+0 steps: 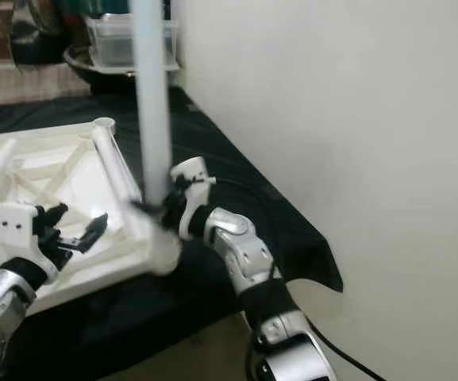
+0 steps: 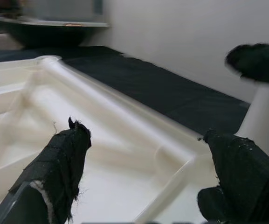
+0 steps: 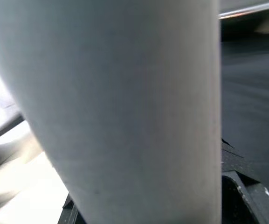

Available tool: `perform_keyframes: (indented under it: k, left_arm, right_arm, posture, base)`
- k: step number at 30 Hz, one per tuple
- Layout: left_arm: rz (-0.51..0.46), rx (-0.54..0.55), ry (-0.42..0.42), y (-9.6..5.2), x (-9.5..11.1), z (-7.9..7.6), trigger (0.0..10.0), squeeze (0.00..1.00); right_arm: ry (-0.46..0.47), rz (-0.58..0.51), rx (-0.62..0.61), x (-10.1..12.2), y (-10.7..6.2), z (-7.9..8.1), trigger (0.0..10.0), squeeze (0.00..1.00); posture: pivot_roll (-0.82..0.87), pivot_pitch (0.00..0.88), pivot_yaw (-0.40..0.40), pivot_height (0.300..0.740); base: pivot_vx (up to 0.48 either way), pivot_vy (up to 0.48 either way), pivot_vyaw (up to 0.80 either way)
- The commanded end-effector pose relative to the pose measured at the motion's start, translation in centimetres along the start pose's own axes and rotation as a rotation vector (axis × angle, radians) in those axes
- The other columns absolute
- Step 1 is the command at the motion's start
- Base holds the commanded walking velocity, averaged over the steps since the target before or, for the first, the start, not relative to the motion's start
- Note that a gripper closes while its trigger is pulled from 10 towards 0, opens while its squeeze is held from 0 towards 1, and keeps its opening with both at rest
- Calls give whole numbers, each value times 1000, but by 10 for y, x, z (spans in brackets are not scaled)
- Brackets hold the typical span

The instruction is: Building children table

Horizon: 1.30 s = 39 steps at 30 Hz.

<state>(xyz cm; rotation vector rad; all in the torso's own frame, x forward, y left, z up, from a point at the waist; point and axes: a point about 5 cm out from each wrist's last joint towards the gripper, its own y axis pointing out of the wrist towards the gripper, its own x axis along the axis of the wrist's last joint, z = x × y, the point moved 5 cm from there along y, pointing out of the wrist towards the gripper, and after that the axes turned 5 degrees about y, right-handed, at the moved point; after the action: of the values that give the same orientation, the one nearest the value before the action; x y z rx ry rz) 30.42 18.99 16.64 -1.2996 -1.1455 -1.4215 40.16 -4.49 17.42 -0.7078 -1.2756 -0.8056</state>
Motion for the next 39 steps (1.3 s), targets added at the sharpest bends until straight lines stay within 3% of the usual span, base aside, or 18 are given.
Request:
perform_keyframes:
  k: [1, 2, 8, 9, 10, 11, 14, 15, 18, 19, 20, 22, 29, 30, 35, 36, 38, 39]
  left_arm:
    - [-8, -5, -18, 0, 1, -2, 10000, 0]
    - [-8, -5, -19, 0, 1, -2, 10000, 0]
    - [-4, -6, -19, 1, 1, -3, 10000, 0]
    - [-3, -5, -19, 1, 0, -3, 10000, 0]
    - [-2, -5, -19, 1, 0, -3, 10000, 0]
    - [-3, -4, -20, 2, 0, -3, 10000, 0]
    - [-3, -3, -20, 2, 0, -3, 10000, 0]
    - [-3, -2, -21, 2, -1, -3, 10000, 0]
    - [-3, -2, -22, 2, -1, -3, 10000, 0]
    - [-4, -3, -23, 2, -1, -3, 10000, 0]
    - [-5, -4, -26, 2, -1, -3, 10000, 0]
    - [-5, -5, -27, 2, -1, -3, 10000, 0]
    - [-6, -9, -30, 3, -1, -4, 10000, 0]
    - [-7, -8, -32, 3, -2, -4, 10000, 0]
    - [-8, -8, -33, 3, -2, -4, 10000, 0]
    - [-8, -6, -34, 3, -2, -4, 10000, 0]
    - [-8, -6, -34, 2, -1, -4, 10000, 0]
    - [-9, -6, -34, 2, -1, -4, 10000, 0]
  right_arm:
    - [15, 76, -153, -18, -6, -25, 0, 0]
    - [9, 57, -354, -21, -21, -44, 0, 0]
    - [12, 63, -378, -27, -26, -31, 0, 0]
    - [18, 79, -336, -31, -21, -21, 10000, 0]
    - [35, 77, -272, -32, -17, -9, 10000, 0]
    - [71, 49, -204, -28, -11, 3, 10000, 263]
    - [96, 24, -165, -24, -8, 9, 10000, 263]
    - [122, -9, -96, -17, -5, 17, 10000, 1000]
    - [140, -32, 3, -8, -3, 27, 10000, 1000]
    - [115, -69, 174, 6, -6, 45, 10000, 0]
    - [88, -90, 376, 18, -14, 65, 10000, 0]
    - [68, -96, 500, 24, -23, 78, 10000, 0]
    - [8, -26, 760, 18, -49, 100, 9882, 0]
    - [-16, 13, 813, 8, -55, 103, 5137, 0]
    - [-30, 37, 844, 1, -58, 105, 5137, 0]
    - [-45, 43, 792, -4, -51, 101, 0, 0]
    - [-53, 48, 626, -9, -33, 85, 0, 0]
    - [-50, 69, 352, -16, -12, 54, 0, 0]
  posture:
    - [145, 0, -111, 714]
    - [147, 0, -108, 714]
    - [148, 0, -108, 714]
    - [150, 0, -109, 714]
    - [150, 0, -111, 714]
    - [150, 0, -111, 714]
    - [150, 0, -111, 714]
    - [153, 0, -115, 714]
    - [152, 0, -114, 714]
    - [152, 0, -114, 714]
    - [142, 0, -111, 714]
    - [142, 0, -111, 714]
    - [147, 0, -118, 714]
    - [151, 0, -120, 714]
    - [152, 0, -122, 714]
    - [155, 0, -123, 714]
    - [155, 0, -121, 714]
    - [150, 0, -121, 714]
  base:
    - [0, 0, 0]
    - [0, 0, 0]
    - [0, 0, 0]
    - [0, 0, 0]
    - [0, 0, 0]
    - [0, 0, 0]
    - [0, 0, 0]
    - [0, 0, 0]
    - [0, 0, 0]
    - [0, 0, 0]
    - [0, 0, 0]
    - [0, 0, 0]
    - [0, 0, 0]
    - [0, 0, 0]
    - [0, 0, 0]
    - [0, 0, 0]
    - [0, 0, 0]
    - [0, 0, 0]
